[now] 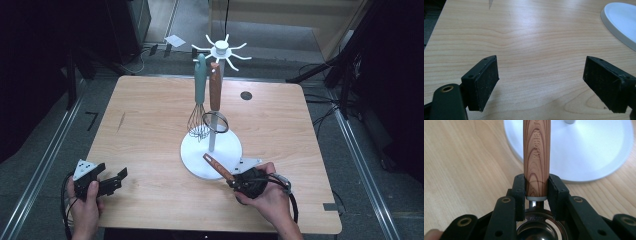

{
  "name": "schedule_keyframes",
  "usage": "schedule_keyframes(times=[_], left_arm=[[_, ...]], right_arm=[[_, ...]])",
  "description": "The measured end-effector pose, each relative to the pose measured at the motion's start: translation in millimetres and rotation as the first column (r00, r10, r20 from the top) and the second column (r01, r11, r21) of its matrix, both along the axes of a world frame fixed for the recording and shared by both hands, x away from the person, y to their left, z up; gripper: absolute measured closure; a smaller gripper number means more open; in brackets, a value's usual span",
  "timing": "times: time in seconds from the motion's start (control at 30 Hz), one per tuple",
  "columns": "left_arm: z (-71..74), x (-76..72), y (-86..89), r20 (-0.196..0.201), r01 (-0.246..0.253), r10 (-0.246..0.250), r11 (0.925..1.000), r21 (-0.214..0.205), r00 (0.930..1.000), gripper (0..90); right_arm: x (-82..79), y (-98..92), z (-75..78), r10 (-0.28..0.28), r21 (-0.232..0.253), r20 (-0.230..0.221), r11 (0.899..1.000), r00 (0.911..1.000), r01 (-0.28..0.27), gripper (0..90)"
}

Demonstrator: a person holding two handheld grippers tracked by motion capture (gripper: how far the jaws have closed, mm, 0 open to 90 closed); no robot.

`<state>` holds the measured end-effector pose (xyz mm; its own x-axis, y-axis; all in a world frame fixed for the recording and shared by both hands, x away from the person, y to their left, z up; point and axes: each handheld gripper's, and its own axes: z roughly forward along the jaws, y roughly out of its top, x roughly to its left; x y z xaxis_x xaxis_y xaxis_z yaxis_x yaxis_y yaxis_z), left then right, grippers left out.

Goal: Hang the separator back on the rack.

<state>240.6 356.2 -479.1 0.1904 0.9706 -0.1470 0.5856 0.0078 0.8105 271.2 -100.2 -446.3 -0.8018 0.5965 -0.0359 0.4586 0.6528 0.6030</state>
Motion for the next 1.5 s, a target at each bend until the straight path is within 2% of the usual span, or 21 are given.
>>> schedule_keyframes(times=[0.1, 0.17, 0.33, 0.47, 0.53, 0.67, 0.77, 0.9, 1.2, 1.43, 1.5], left_arm=[[-2.3, 3.8, -0.9, -0.013, -0.023, 0.024, 0.9995, 0.020, 0.9996, 13.5], [-3.3, 5.2, -1.8, -0.014, -0.022, 0.022, 0.9992, 0.033, 0.9996, 13.2], [-3.4, 7.0, -7.5, 0.008, 0.003, -0.003, 0.9974, 0.071, 1.0000, 10.7], [-3.4, 9.2, -11.6, 0.035, 0.015, -0.019, 0.9949, 0.099, 0.9992, 8.2], [-3.9, 10.6, -11.6, 0.042, 0.017, -0.021, 0.9956, 0.093, 0.9989, 6.1], [-4.4, 12.5, -8.2, 0.036, 0.012, -0.014, 0.9986, 0.052, 0.9993, 1.2], [-4.5, 13.1, -6.0, 0.034, 0.008, -0.009, 0.9995, 0.029, 0.9994, 0.0], [-4.7, 13.4, -6.0, 0.030, 0.010, -0.011, 0.9996, 0.026, 0.9995, 0.0], [-4.6, 13.0, -6.3, 0.031, 0.010, -0.011, 0.9995, 0.029, 0.9995, 0.0], [-4.6, 12.5, -6.5, 0.033, 0.011, -0.012, 0.9996, 0.026, 0.9994, 0.0], [-4.5, 12.5, -6.7, 0.031, 0.011, -0.012, 0.9995, 0.029, 0.9994, 0.0]], right_arm=[[0.6, -6.1, 0.4, -0.016, 0.019, 0.005, 1.000, 0.9999, 0.016, 71.1], [0.6, -10.4, 1.6, -0.028, 0.034, 0.003, 0.999, 0.9996, 0.028, 71.1], [-0.9, -17.6, 5.2, -0.060, 0.072, 0.024, 0.996, 0.9979, 0.058, 71.1], [-0.7, -26.3, 3.4, -0.089, 0.087, 0.018, 0.992, 0.9958, 0.088, 71.1], [-0.2, -32.4, 2.7, -0.114, 0.104, 0.013, 0.988, 0.9934, 0.112, 71.1], [0.4, -42.1, 4.1, -0.144, 0.139, 0.018, 0.980, 0.9894, 0.140, 71.2], [1.2, -50.2, 6.1, -0.167, 0.177, 0.013, 0.971, 0.9859, 0.162, 71.1], [0.6, -56.3, 10.7, -0.189, 0.243, 0.002, 0.953, 0.9820, 0.182, 71.1], [-2.0, -60.5, 16.7, -0.241, 0.285, 0.038, 0.933, 0.9699, 0.220, 71.1], [-3.2, -65.8, 21.6, -0.279, 0.333, 0.061, 0.911, 0.9583, 0.244, 71.1], [-3.3, -67.4, 23.8, -0.284, 0.340, 0.075, 0.908, 0.9559, 0.243, 71.1]])
